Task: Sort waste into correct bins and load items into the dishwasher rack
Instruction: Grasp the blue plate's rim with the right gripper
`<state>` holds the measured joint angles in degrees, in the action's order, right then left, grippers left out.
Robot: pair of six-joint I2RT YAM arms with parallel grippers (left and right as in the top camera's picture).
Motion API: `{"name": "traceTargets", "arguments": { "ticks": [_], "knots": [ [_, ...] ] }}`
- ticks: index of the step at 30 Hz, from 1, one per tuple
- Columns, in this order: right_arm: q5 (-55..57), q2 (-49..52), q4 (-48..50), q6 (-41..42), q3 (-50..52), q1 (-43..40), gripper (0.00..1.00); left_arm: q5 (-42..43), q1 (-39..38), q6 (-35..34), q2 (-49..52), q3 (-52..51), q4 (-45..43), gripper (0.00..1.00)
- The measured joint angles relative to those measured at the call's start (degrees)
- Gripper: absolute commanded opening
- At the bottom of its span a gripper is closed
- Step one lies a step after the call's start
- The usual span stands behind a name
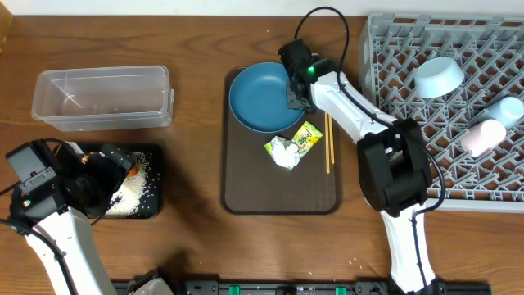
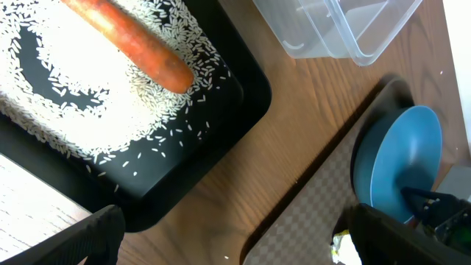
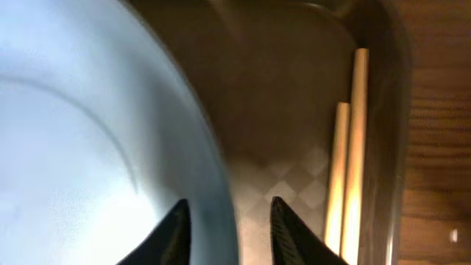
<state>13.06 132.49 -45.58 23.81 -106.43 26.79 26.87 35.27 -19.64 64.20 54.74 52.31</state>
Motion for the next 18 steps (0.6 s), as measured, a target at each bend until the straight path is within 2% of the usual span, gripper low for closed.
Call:
{"name": "traceTargets", "arguments": {
  "ticks": [8, 18],
  "knots": [
    [-1.53, 0.0, -2.05, 0.59, -1.6, 0.0, 0.01, 0.0, 0.0, 0.0, 0.0, 0.0, 0.0, 0.98],
    [-2.12, 0.02, -12.55, 0.63, -13.99, -0.28, 0.01, 0.0, 0.0, 0.0, 0.0, 0.0, 0.02, 0.98]
  ]
}}
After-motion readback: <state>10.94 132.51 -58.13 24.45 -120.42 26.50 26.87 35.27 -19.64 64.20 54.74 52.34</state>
